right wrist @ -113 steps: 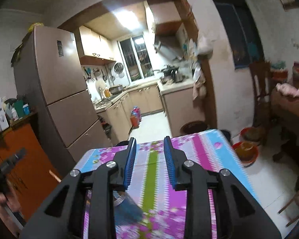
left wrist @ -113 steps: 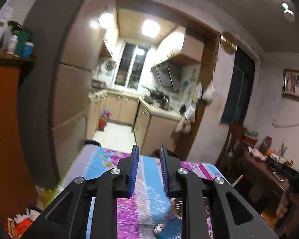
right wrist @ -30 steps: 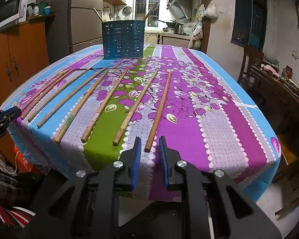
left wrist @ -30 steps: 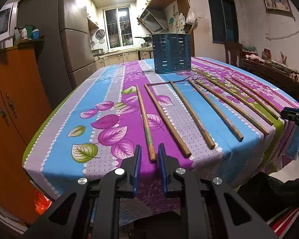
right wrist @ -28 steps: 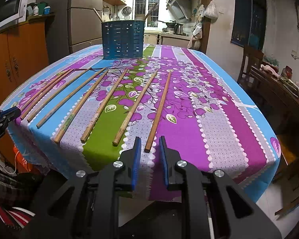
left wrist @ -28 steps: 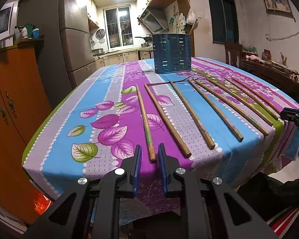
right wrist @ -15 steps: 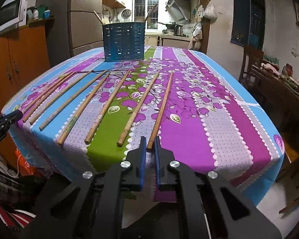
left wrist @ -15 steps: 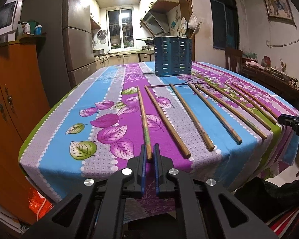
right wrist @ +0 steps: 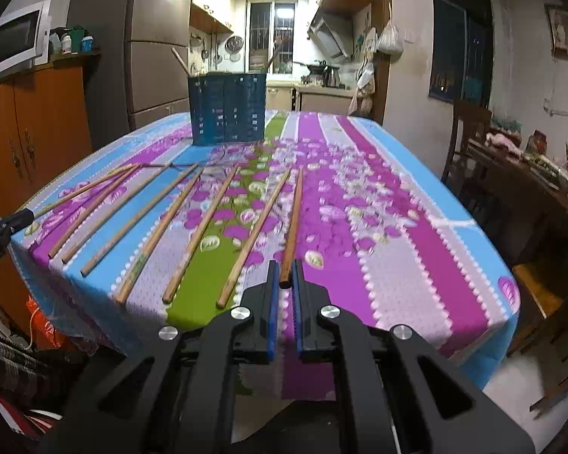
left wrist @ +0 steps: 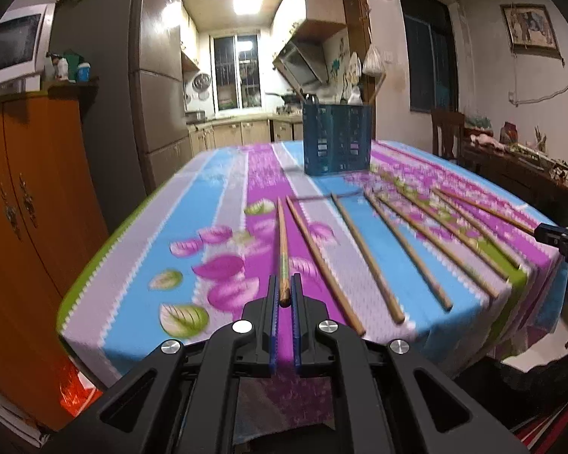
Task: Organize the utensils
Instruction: 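Close the left tool on a chopstick while the right tool grasps another, then lift the left tool's chopstick toward the blue holder while the right tool carries its own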
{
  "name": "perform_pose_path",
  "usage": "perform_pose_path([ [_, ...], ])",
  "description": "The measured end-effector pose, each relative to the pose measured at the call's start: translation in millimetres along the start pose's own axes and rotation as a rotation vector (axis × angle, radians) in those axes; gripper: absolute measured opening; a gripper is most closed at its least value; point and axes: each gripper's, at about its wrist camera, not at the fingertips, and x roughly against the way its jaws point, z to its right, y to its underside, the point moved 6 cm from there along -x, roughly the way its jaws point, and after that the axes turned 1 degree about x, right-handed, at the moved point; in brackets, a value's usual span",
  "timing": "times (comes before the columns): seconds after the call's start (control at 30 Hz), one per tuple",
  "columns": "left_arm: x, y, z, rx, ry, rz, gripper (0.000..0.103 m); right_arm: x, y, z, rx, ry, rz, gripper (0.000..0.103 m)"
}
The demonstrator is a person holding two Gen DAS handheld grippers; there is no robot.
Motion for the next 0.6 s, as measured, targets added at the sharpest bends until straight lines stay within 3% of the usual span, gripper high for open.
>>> perform_pose_path([
  [0.6, 7.2, -113.5, -17.0, -0.005, 0.050, 0.112, 0.007, 19.4, -91.0, 20.5, 0.088, 0.036, 0.175, 0.005],
])
